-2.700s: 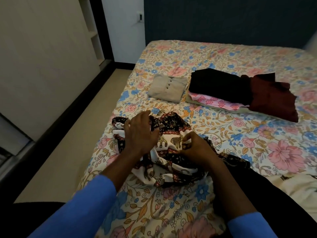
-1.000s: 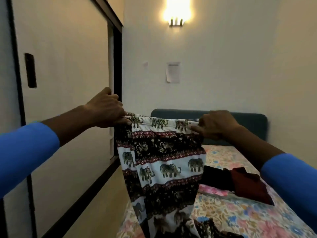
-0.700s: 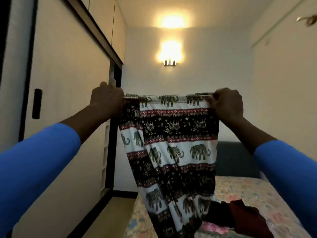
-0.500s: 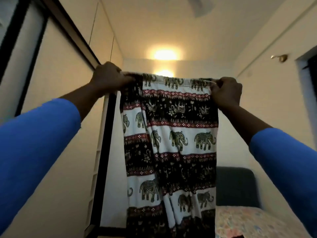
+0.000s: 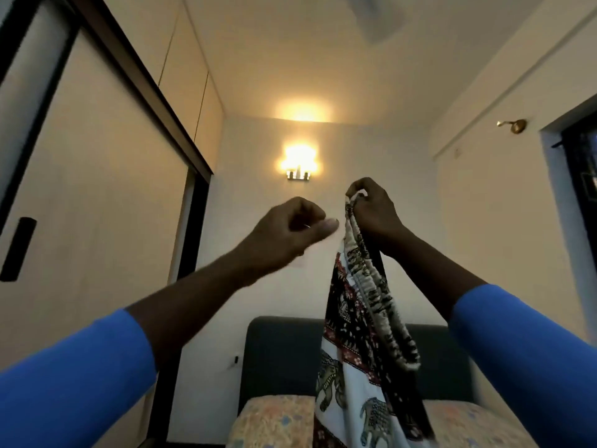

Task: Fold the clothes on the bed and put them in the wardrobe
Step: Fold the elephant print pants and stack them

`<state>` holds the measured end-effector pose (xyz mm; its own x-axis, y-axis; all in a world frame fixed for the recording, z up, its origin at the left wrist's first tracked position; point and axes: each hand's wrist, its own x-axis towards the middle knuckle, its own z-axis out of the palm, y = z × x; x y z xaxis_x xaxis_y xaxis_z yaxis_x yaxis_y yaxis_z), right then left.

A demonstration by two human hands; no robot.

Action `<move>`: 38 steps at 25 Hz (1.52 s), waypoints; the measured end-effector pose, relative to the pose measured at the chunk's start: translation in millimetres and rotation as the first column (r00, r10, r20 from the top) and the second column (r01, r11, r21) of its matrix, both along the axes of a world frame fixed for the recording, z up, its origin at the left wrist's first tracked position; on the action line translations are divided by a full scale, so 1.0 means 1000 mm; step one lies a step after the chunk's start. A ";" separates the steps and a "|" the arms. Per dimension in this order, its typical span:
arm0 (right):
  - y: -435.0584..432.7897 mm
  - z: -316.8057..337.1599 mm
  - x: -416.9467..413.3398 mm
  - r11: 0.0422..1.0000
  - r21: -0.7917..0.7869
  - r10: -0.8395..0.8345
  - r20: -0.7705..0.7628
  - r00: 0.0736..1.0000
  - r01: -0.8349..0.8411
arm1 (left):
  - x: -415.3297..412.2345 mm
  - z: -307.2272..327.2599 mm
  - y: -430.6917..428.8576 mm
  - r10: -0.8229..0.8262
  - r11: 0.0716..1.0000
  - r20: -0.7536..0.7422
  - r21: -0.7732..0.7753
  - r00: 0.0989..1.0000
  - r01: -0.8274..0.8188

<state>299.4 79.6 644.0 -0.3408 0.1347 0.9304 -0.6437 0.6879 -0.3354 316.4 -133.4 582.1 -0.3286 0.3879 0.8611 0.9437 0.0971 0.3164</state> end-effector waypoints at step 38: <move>0.062 -0.387 -0.156 0.742 -0.666 0.506 0.632 0.588 0.077 | -0.210 -0.310 0.027 0.488 0.810 0.675 -0.113 0.554 -0.575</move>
<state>143.3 141.4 257.4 -0.9393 0.3370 0.0648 -0.0553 0.0375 -0.9978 106.4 -106.3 272.5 -0.9234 -0.1259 0.3625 0.2767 0.4361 0.8563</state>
